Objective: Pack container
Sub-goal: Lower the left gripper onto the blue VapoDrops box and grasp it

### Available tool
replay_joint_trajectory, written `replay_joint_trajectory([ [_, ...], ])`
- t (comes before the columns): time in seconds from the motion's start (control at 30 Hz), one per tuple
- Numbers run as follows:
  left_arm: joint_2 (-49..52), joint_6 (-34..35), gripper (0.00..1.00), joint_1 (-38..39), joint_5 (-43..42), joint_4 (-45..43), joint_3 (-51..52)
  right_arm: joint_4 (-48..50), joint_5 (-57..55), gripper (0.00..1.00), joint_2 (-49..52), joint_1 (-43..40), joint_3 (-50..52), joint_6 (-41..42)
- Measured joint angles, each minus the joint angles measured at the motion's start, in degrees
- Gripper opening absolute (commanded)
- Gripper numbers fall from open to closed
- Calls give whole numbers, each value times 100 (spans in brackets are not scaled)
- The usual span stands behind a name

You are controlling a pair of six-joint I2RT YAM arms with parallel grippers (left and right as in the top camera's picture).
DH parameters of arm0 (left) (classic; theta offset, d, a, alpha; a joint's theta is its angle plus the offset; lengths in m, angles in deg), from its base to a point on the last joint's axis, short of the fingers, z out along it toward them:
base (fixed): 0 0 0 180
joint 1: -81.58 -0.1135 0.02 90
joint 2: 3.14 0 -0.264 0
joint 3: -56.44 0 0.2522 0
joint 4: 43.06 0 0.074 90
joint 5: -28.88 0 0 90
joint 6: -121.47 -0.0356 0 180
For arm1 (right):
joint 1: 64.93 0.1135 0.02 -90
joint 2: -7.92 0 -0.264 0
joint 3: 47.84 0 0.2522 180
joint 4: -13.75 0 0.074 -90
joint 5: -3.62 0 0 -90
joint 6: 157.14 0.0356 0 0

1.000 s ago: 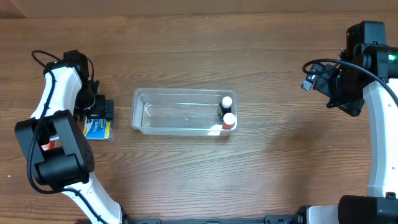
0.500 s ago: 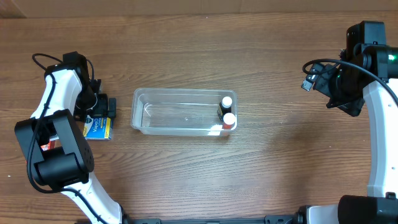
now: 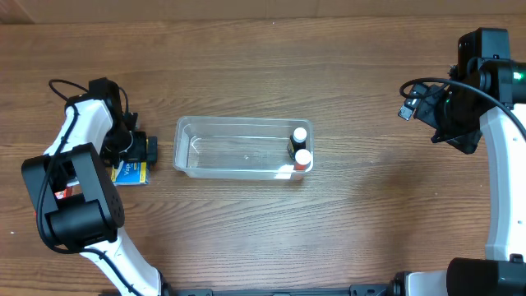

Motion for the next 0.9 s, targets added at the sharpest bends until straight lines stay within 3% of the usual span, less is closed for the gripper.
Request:
replay_joint_trajectory([
  [0.17,0,17,80,0,-15,-28,90,0,0,100,0,0,0,0],
  [0.4,0,24,70,0,-52,-7,90,-37,2,100,-2,0,0,-2],
  [0.5,0,24,72,0,-55,-4,90,-42,2,100,-2,0,0,0],
  [0.7,0,22,61,0,-55,39,85,-44,2,100,0,0,0,2],
  [0.9,33,146,51,0,-37,855,-389,-46,0,100,0,-2,2,0],
])
